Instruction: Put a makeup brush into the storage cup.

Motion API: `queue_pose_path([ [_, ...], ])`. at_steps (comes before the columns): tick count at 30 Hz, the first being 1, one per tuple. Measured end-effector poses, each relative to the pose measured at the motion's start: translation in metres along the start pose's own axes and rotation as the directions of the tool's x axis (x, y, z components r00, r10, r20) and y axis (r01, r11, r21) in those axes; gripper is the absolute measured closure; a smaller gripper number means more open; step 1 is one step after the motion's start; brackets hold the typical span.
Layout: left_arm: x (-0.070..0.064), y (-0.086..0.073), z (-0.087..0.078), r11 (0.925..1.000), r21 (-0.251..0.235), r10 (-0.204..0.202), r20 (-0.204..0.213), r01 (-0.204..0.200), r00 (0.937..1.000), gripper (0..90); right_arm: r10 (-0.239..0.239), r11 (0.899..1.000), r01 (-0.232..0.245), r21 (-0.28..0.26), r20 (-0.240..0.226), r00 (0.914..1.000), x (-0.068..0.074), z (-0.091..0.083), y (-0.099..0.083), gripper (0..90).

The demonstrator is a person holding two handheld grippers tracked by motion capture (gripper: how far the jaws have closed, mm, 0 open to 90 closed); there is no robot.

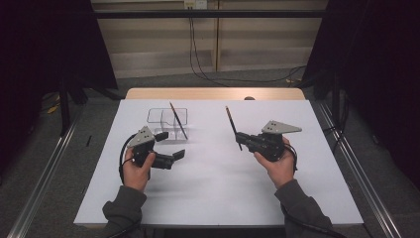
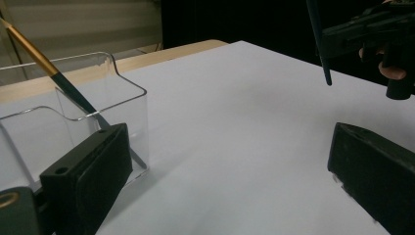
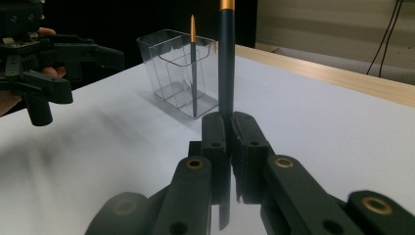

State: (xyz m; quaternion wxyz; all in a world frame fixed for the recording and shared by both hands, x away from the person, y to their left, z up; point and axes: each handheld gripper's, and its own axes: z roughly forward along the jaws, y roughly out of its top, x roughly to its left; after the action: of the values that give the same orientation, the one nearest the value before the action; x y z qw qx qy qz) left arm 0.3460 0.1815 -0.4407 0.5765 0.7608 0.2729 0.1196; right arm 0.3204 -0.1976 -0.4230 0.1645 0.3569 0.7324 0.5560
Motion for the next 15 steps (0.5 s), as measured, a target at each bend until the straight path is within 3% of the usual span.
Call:
queue_pose_path([
  [2, 0.000, 0.000, 0.002, 0.9998, -0.014, -0.012, 0.029, 0.012, 0.9995, 2.2, -0.010, 1.000, 0.010, -0.002, 0.005, 0.9999, 0.001, 0.000, 0.001, 85.2],
  [4, -0.002, 0.002, 0.003, 0.9999, -0.009, -0.013, 0.012, 0.013, 0.9998, 2.2, -0.012, 1.000, 0.012, 0.000, -0.003, 0.9999, 0.001, 0.000, 0.001, 85.2],
  [13, -0.006, 0.007, 0.013, 0.9988, -0.026, -0.040, 0.057, 0.042, 0.9976, 2.2, -0.009, 1.000, 0.009, -0.005, -0.007, 0.9999, 0.001, -0.001, 0.001, 85.2],
  [15, -0.007, 0.009, 0.016, 0.9979, -0.033, -0.054, 0.049, 0.056, 0.9973, 2.2, -0.012, 1.000, 0.012, -0.004, -0.008, 0.9999, 0.001, -0.001, 0.000, 85.2],
])
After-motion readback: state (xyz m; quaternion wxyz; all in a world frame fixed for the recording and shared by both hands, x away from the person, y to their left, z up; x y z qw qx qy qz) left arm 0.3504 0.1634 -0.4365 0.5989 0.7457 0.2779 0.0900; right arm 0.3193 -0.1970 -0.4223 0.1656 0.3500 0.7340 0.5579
